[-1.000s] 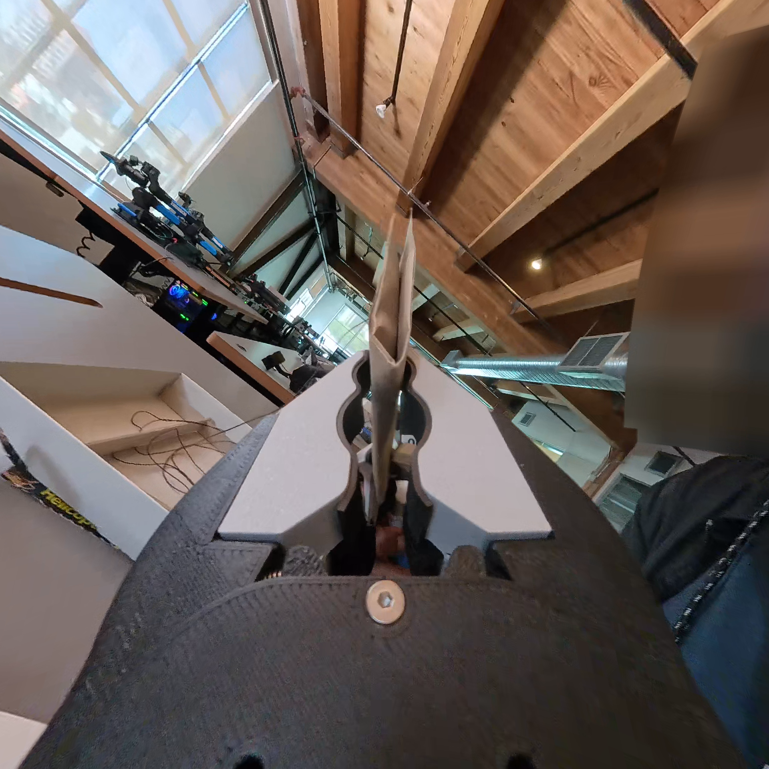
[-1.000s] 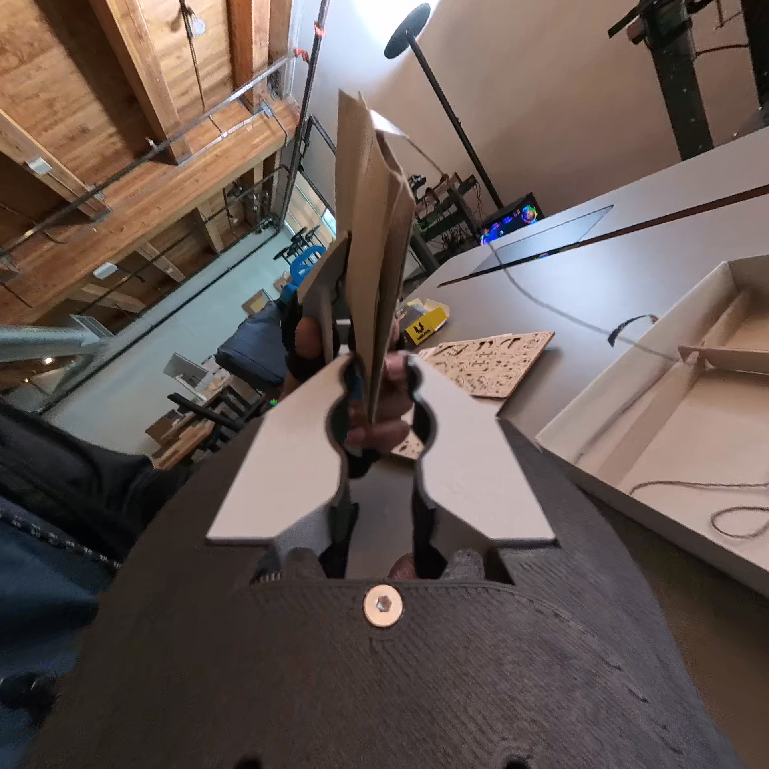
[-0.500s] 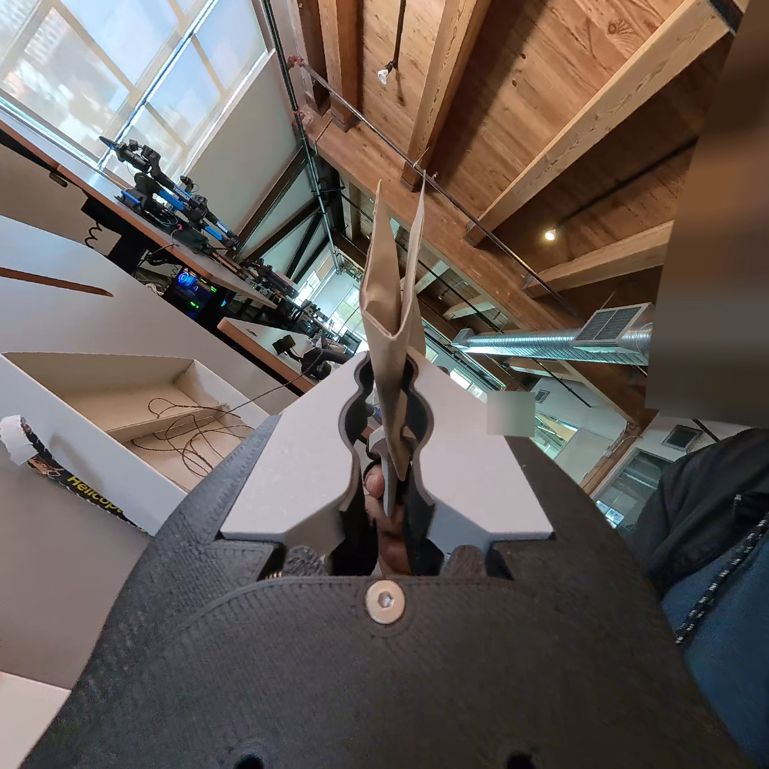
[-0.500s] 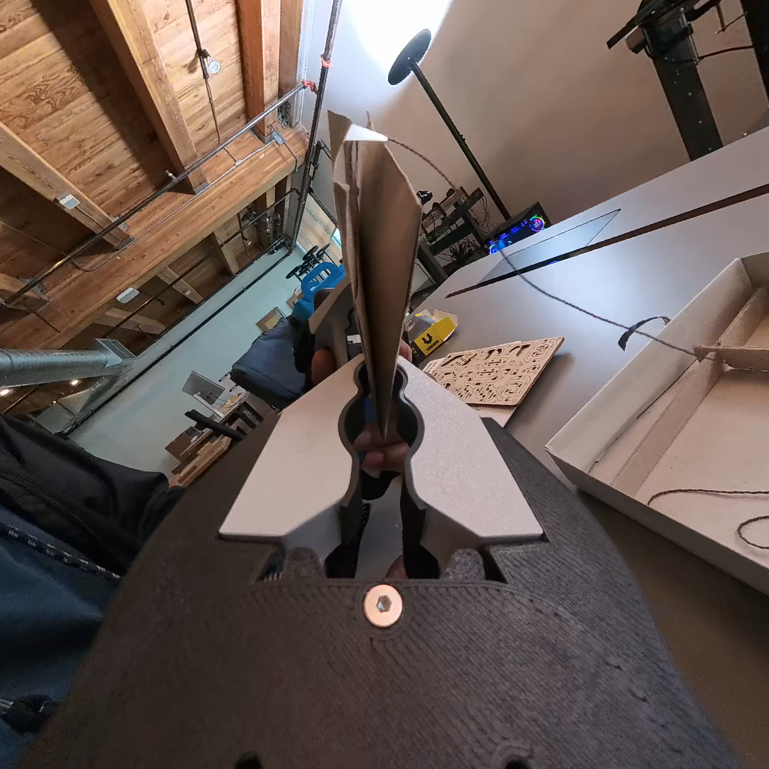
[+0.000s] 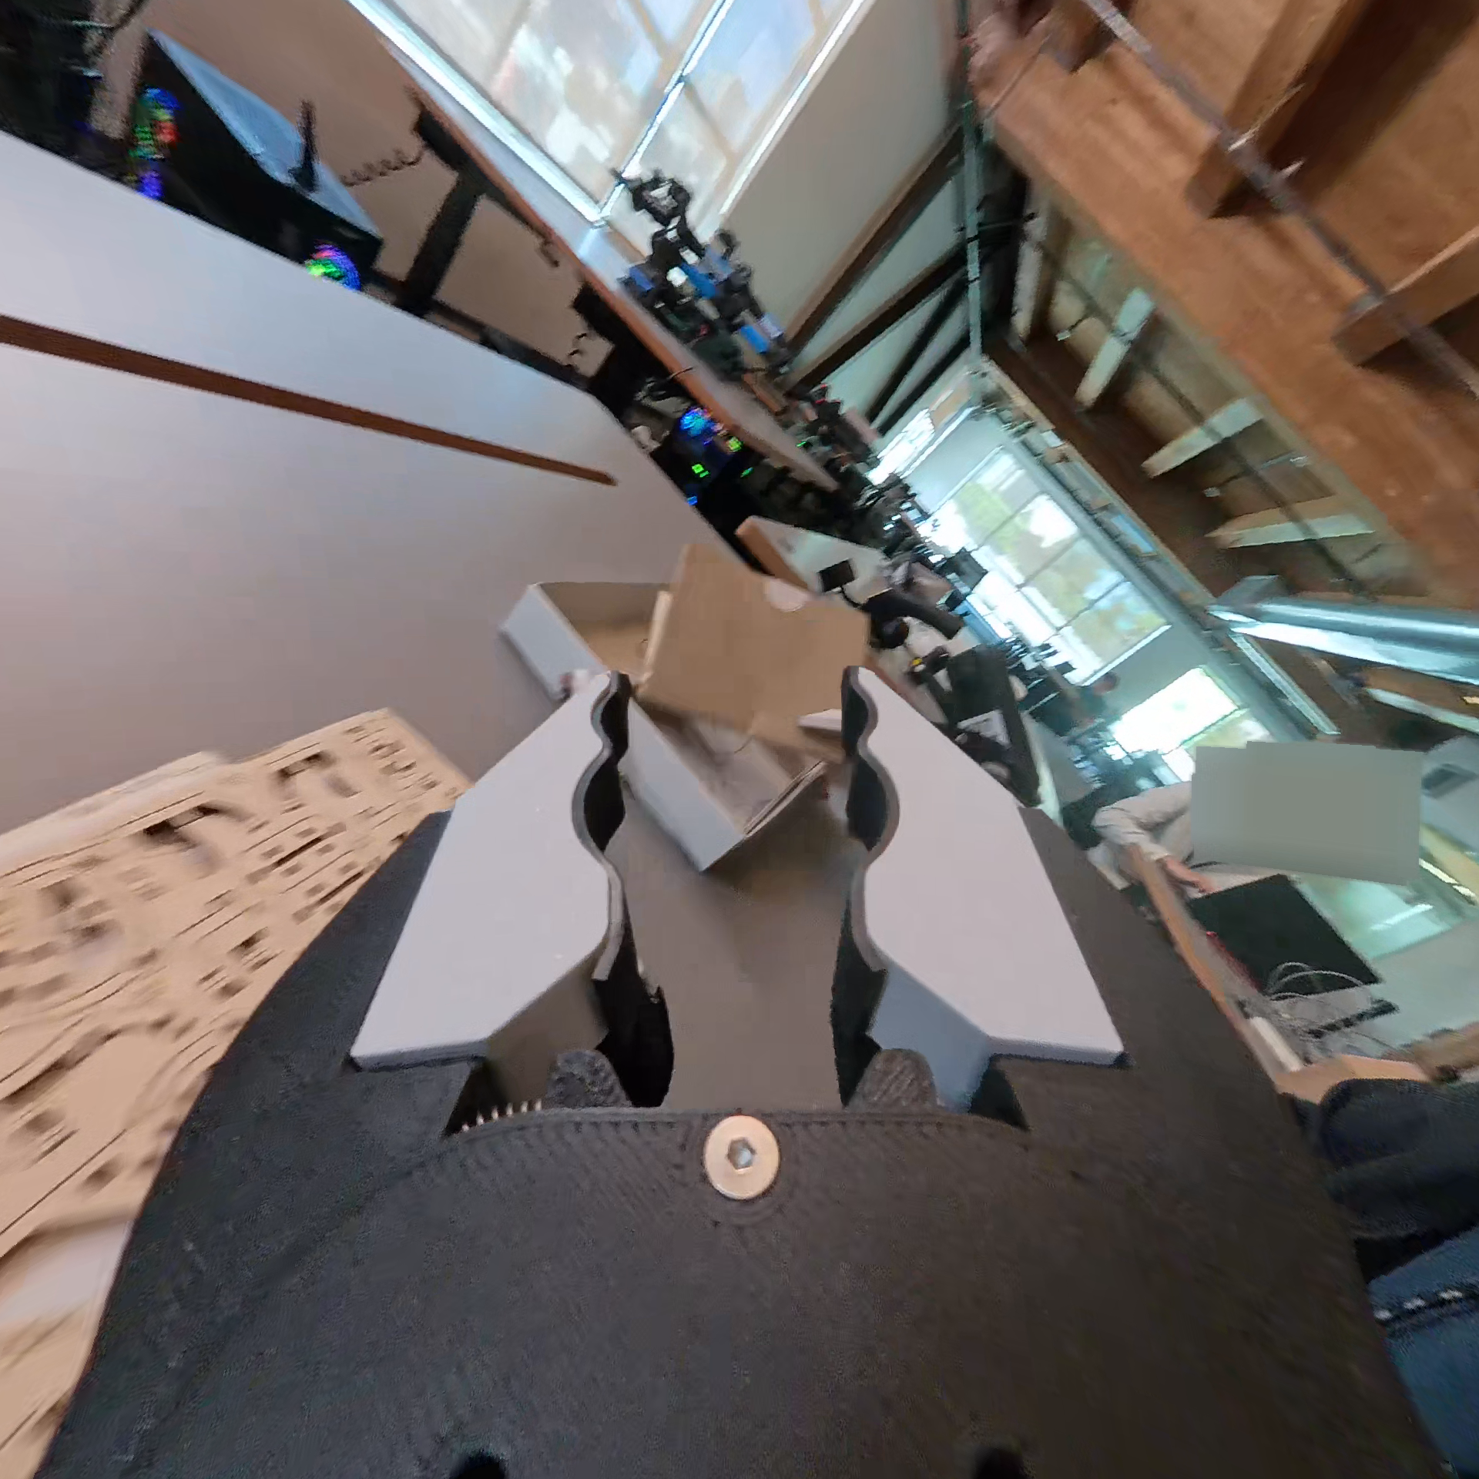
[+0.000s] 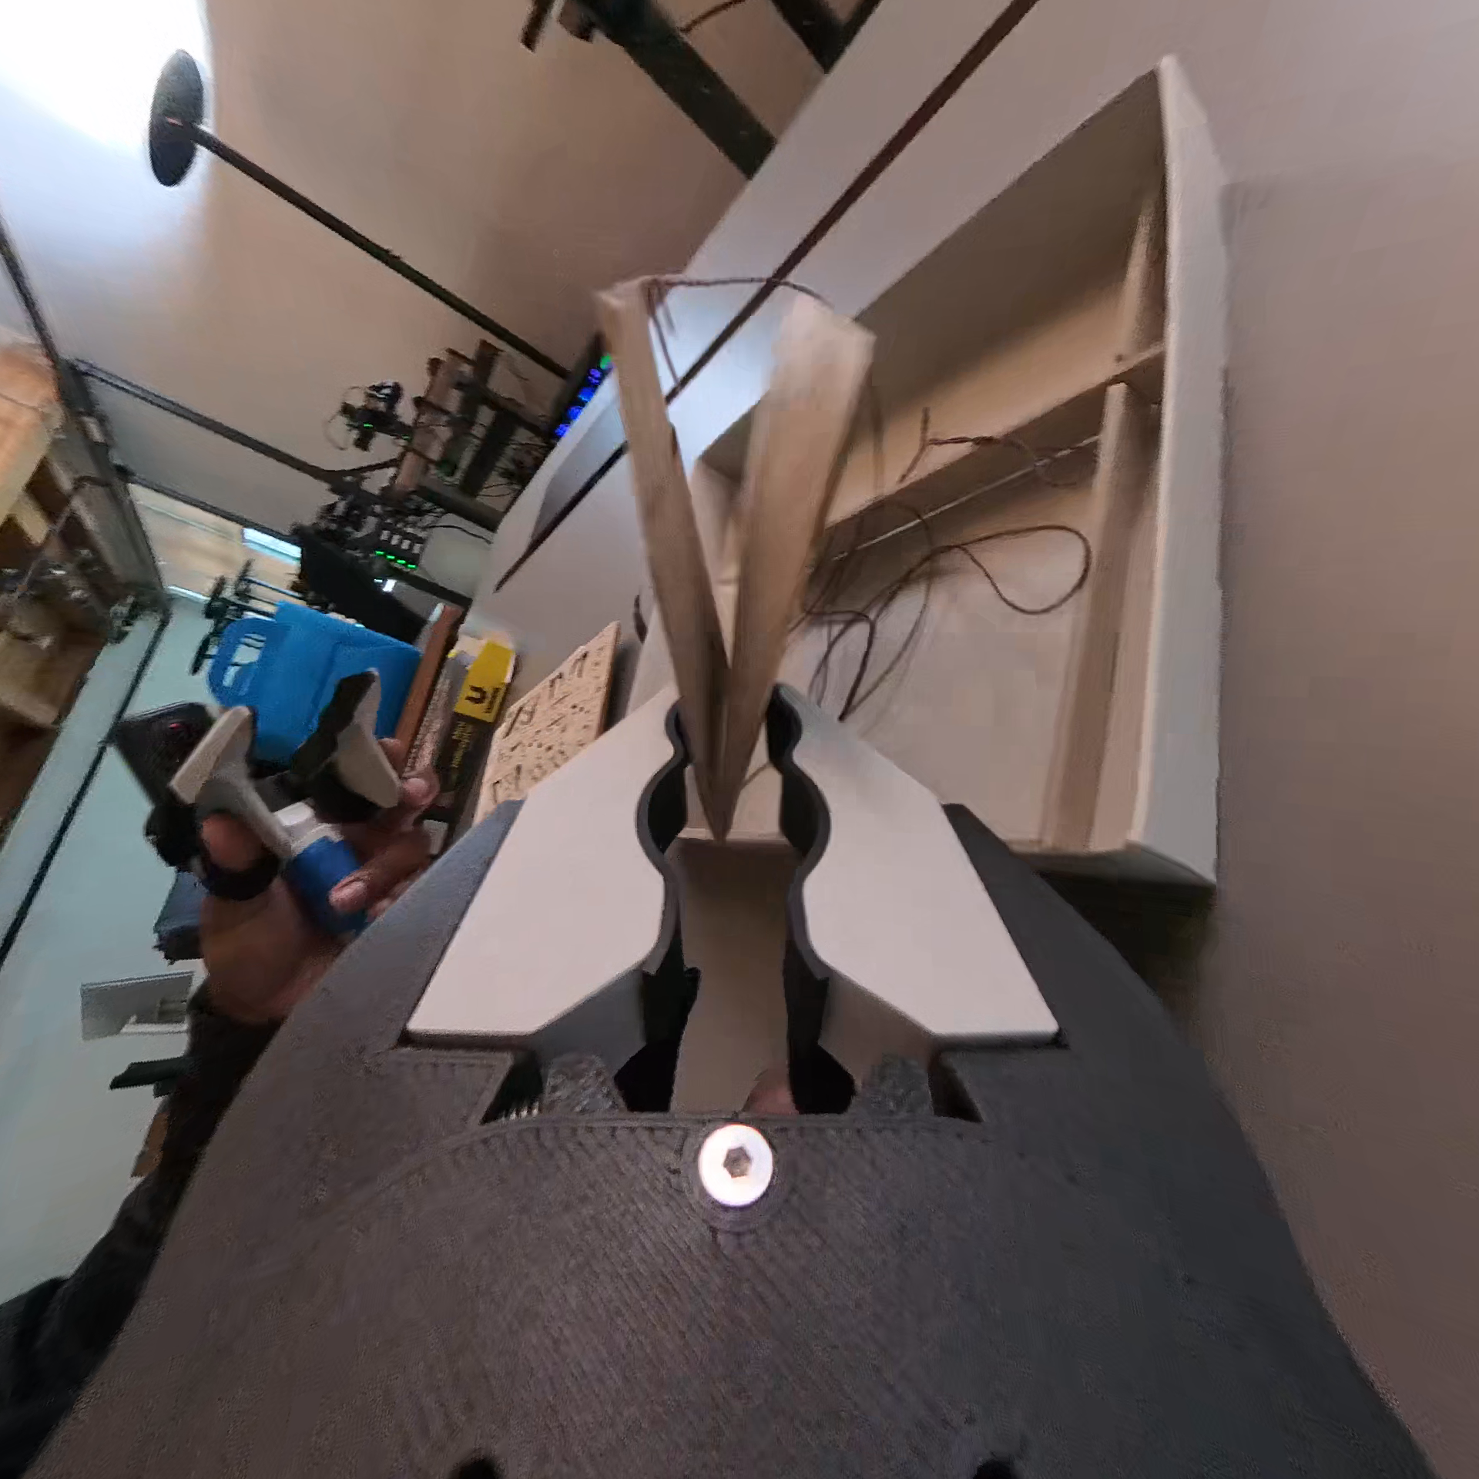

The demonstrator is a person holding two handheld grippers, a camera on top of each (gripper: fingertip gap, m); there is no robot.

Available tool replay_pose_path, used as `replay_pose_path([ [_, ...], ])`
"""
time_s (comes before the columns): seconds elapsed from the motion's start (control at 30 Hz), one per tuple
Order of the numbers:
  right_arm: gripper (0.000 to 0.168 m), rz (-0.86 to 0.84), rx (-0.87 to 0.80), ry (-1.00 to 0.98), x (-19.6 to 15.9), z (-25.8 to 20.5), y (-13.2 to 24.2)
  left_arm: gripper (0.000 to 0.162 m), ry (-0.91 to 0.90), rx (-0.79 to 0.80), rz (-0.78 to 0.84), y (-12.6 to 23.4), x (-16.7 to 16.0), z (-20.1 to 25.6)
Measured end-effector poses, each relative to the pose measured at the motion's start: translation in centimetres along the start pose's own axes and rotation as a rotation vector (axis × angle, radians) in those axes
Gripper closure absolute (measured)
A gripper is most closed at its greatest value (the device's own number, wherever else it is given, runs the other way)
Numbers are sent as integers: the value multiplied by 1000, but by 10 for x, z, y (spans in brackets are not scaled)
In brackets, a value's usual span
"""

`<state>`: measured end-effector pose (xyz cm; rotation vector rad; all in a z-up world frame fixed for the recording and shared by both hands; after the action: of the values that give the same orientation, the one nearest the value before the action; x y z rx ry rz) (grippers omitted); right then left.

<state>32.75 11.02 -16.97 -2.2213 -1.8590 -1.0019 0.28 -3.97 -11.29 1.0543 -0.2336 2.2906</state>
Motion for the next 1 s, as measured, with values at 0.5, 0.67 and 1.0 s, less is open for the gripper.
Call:
replay_pose_path([
  [0.5, 79, -170, -362, 357, -35, -51, 39, 90, -75, 363, -203, 118, -18, -26],
  [0.67, 87, -74, -485, 543, -44, -95, 21, 91, -74, 376, -240, 112, -32, -35],
  [1.0, 99, -316, -143, 464, -89, -118, -101, 92, -20, 494, -335, 95, -36, -57],
])
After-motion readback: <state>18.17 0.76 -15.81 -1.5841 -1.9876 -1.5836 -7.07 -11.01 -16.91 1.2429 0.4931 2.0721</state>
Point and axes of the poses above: each gripper's, where its closed fingertips meet, y back along the fingers, x out of its top, z = x × y across the jaws, the point moved 10 cm from there along y, back along the fingers, and after that the axes turned 6 degrees about -z, right-handed, at the moved point
